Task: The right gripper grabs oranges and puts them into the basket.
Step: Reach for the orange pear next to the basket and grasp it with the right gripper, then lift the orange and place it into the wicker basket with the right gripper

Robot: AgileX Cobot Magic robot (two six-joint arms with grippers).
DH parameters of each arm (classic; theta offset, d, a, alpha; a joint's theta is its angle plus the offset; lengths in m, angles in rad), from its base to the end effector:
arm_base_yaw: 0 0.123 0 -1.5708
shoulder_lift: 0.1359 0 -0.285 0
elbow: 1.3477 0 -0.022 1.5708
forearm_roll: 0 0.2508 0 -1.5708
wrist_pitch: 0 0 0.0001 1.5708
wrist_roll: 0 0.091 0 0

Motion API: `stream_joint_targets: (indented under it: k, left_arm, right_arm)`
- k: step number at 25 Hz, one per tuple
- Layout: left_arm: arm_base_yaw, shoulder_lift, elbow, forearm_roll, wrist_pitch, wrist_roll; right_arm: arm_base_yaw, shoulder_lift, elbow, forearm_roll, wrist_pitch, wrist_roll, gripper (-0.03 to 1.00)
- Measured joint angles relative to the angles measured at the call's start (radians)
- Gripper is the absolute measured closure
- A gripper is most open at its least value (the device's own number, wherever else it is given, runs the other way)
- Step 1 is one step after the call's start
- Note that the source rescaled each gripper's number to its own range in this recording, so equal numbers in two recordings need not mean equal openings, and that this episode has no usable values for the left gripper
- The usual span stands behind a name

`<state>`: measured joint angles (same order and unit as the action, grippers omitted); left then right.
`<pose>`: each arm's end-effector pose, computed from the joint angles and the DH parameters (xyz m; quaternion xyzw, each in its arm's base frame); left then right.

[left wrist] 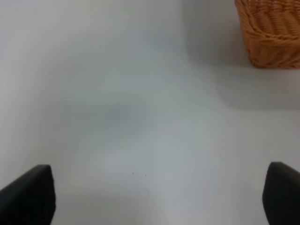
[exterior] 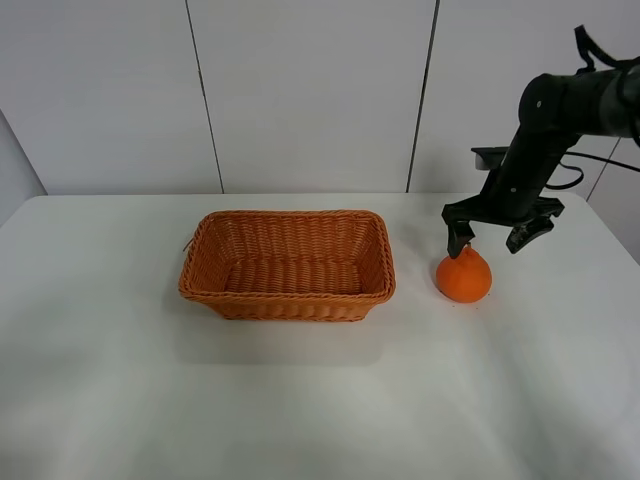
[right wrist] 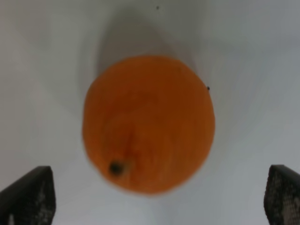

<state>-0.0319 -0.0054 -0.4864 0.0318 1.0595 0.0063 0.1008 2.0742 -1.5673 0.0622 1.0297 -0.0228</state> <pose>-0.0040 0.0027 0.2736 0.0158 0.8548 0.0092 0.5186 0.4164 0.0470 0.1794 -0.0473 0.9967 0.0299 0.0595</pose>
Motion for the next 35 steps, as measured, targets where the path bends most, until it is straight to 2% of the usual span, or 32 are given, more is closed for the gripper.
stream_joint_targets:
  k: [10,12,14,15,19,20,28,35]
  left_arm:
    - [0.000,0.000,0.000,0.000,0.000,0.000]
    - [0.000,0.000,0.000,0.000,0.000,0.000]
    - [0.000,0.000,0.000,0.000,0.000,0.000]
    - [0.000,0.000,0.000,0.000,0.000,0.000]
    - [0.000,0.000,0.000,0.000,0.000,0.000]
    - [0.000,0.000,0.000,0.000,0.000,0.000]
    - [0.000,0.000,0.000,0.000,0.000,0.000]
    - [0.000,0.000,0.000,0.000,0.000,0.000]
  right_arm:
    - [0.000,0.134,0.000,0.010,-0.083,0.000,-0.01]
    - [0.000,0.141,0.000,0.017,-0.084,0.000,0.03]
    - [0.000,0.143,0.000,0.020,-0.086,0.000,0.16]
    - [0.000,0.143,0.000,0.021,-0.086,0.000,0.27]
    - [0.000,0.142,-0.002,0.023,-0.084,-0.001,0.88]
    - [0.000,0.138,-0.004,0.023,-0.081,-0.001,0.97]
    - [0.000,0.034,-0.027,0.003,-0.028,-0.023,0.96]
    - [0.013,-0.068,-0.233,-0.006,0.141,-0.027,0.96]
